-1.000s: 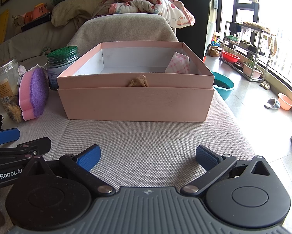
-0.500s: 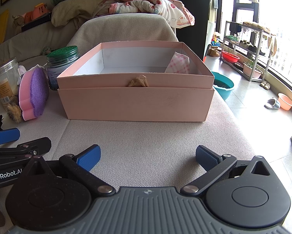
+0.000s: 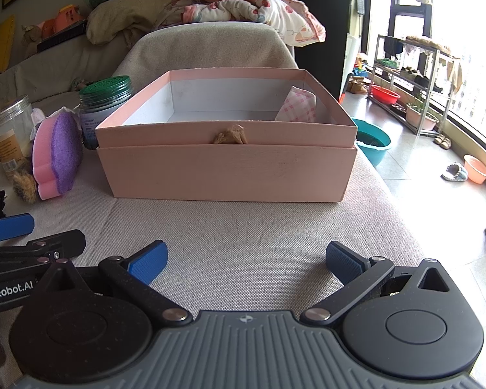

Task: Organize soft objects

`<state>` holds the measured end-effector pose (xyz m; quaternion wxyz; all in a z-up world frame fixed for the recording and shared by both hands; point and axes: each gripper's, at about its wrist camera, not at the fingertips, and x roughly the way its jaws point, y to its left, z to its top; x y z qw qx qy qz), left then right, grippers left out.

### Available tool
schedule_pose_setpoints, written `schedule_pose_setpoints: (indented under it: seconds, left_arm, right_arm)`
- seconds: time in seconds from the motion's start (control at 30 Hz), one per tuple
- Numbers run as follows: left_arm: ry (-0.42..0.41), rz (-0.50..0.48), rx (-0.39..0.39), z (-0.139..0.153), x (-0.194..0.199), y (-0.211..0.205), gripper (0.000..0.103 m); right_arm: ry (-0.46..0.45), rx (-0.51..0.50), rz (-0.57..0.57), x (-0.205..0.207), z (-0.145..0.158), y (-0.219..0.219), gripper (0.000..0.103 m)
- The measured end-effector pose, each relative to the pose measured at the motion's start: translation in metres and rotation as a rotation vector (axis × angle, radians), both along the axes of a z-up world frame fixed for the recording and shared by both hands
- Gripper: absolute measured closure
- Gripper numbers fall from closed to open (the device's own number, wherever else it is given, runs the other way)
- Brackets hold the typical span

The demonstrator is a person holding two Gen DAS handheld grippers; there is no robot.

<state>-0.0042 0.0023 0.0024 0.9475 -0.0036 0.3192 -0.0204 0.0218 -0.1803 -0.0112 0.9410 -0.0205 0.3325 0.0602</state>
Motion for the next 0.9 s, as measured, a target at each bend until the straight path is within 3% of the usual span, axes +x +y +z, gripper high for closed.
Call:
schedule_pose_setpoints:
  seconds: [0.1, 0.3, 0.47, 0.57, 0.67, 0.77, 0.9]
  left_arm:
    - [0.007, -0.044, -0.003, 0.002, -0.003, -0.001, 0.028]
    - [-0.026, -0.133, -0.122, 0.022, -0.017, 0.019, 0.028]
    - [-0.011, -0.058, -0.197, 0.051, -0.046, 0.079, 0.030]
    - [0.063, 0.009, -0.272, 0.051, -0.058, 0.122, 0.030]
    - [0.081, 0.089, -0.310, 0.048, -0.065, 0.153, 0.030]
    - [0.040, 0.092, -0.305, 0.057, -0.058, 0.159, 0.030]
    - [0.027, -0.001, -0.142, 0.056, -0.029, 0.132, 0.030]
  right_arm:
    - [0.048, -0.008, 0.039, 0.007, 0.005, -0.001, 0.000]
    - [0.083, -0.019, 0.033, 0.009, 0.008, 0.000, 0.000]
    - [0.083, -0.021, 0.039, 0.010, 0.008, 0.000, 0.000]
    - [0.081, -0.024, 0.061, 0.011, 0.008, 0.000, 0.000]
    - [0.080, -0.046, 0.155, 0.011, 0.011, 0.009, 0.001]
    - [0.064, -0.063, 0.242, 0.008, 0.014, 0.027, 0.007]
    - [0.043, 0.010, 0.283, 0.001, 0.025, 0.036, 0.009]
